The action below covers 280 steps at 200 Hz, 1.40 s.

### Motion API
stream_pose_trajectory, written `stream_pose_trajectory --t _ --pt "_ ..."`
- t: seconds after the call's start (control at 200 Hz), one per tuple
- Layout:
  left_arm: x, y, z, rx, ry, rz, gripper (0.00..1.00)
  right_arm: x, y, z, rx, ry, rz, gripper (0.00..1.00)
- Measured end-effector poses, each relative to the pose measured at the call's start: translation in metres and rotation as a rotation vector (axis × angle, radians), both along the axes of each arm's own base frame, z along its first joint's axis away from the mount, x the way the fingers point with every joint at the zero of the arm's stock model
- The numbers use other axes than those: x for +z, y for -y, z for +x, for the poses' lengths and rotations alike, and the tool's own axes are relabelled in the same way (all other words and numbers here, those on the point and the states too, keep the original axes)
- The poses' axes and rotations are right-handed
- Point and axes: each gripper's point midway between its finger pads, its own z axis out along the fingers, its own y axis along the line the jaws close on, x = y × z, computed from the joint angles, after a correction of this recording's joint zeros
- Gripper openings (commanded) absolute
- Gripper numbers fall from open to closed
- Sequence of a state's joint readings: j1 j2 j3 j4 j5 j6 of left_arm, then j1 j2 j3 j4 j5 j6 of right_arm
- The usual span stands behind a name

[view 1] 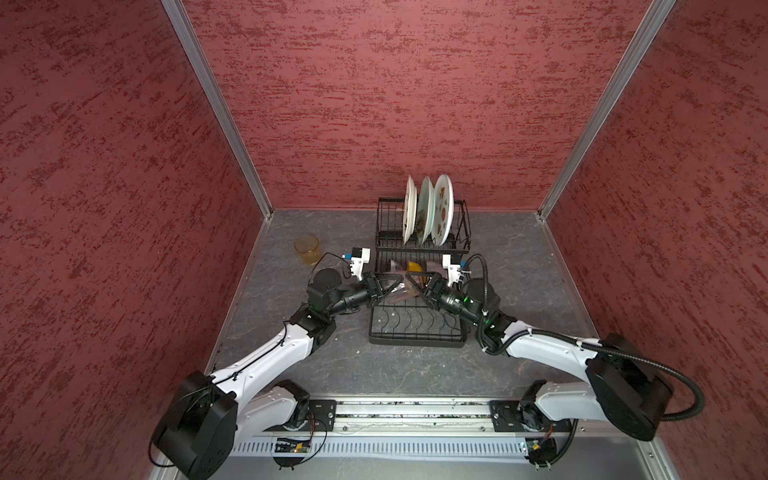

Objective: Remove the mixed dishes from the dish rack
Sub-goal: 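Carry the pink glass away with the left gripper while the right gripper withdraws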

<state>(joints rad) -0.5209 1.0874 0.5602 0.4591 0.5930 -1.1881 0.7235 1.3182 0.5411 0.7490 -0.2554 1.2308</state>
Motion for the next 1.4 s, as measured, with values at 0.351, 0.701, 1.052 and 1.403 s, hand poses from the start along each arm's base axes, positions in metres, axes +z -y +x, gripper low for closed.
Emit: stream_pose_trajectory --t 0.351,0.701,1.052,1.403 --pt "-0.034 -0.037 0.014 0.146 -0.085 0.196 0.00 0.019 0.028 -0.002 -0.108 0.140 -0.121 0.99" --pt "-0.030 -0.130 0.057 0.444 -0.113 0.494 0.00 -0.017 0.076 -0.002 -0.249 0.187 -0.480 0.99" --pt "-0.084 -0.186 0.077 0.496 -0.311 0.848 0.00 -0.047 0.100 -0.010 -0.259 0.172 -0.692 0.99" --pt "-0.109 -0.204 0.117 0.500 -0.367 1.052 0.00 -0.068 0.108 -0.014 -0.234 0.159 -0.791 0.99"
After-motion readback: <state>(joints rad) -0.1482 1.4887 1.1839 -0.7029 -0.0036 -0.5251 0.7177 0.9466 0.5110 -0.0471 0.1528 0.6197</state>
